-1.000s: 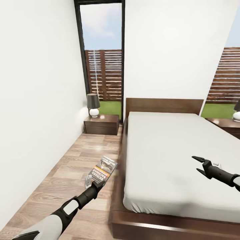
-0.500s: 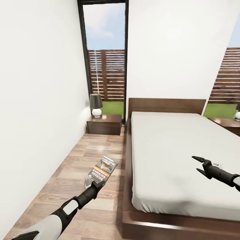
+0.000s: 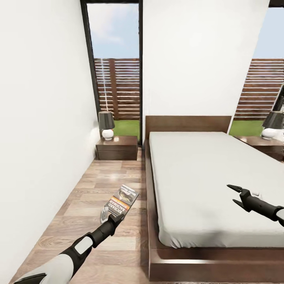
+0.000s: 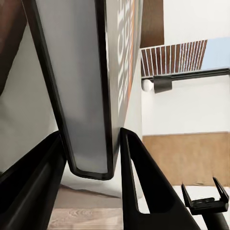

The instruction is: In the bedroom, move the book from the bed onto either nightstand, and place the two sandals side by side next to the bed.

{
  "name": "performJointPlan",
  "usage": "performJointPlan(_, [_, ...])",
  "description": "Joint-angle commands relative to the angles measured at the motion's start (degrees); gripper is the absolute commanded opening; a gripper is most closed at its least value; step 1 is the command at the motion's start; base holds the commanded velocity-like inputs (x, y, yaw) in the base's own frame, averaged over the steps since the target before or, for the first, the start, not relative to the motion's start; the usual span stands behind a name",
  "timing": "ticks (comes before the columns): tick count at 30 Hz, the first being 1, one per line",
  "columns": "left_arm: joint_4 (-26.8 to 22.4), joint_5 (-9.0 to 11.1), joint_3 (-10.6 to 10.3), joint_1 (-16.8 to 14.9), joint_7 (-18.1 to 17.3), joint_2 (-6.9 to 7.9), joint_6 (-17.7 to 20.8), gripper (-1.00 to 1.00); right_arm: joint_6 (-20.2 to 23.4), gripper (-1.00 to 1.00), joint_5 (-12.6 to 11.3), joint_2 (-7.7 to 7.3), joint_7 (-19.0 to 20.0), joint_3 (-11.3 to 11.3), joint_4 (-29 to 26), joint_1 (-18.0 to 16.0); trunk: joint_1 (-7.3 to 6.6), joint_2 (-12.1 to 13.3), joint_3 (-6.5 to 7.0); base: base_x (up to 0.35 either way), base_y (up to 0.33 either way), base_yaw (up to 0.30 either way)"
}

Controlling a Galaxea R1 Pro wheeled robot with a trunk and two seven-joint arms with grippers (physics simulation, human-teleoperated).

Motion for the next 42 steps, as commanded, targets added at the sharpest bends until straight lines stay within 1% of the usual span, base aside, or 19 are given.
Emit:
performJointPlan(1, [0.0, 0.0, 0.5, 0.0, -0.1, -0.02, 0.6, -1.0, 0.3, 1.0, -0.6, -0.06, 0.0, 0.3, 0.2, -0.1, -0.01, 0.0, -0.06, 0.0, 0.251, -0.091])
performJointPlan(14, [0.0, 0.0, 0.5, 0.0, -0.1, -0.02, 0.6, -1.0, 0.3, 1.0, -0.6, 0.02, 0.0, 0.3, 0.2, -0.1, -0.01, 0.0, -0.06, 0.012, 0.24, -0.021])
performJointPlan(23, [0.0, -0.1, 0.5, 0.0, -0.1, -0.02, 0.6, -1.0, 0.3, 1.0, -0.6, 0.02, 0.0, 0.3, 0.1, -0.1, -0.01, 0.0, -0.06, 0.104, 0.226, -0.004])
performJointPlan(33, [0.0, 0.0, 0.5, 0.0, -0.1, -0.02, 0.6, -1.0, 0.3, 1.0, -0.6, 0.02, -0.3, 0.3, 0.1, -0.1, -0.01, 0.0, -0.06, 0.12, 0.223, -0.132])
performJointPlan(42, [0.0, 0.0, 0.5, 0.0, -0.2, -0.02, 0.6, -1.0, 0.3, 1.0, -0.6, 0.02, -0.4, 0.3, 0.1, -0.1, -0.01, 0.0, -0.06, 0.117, 0.232, -0.028])
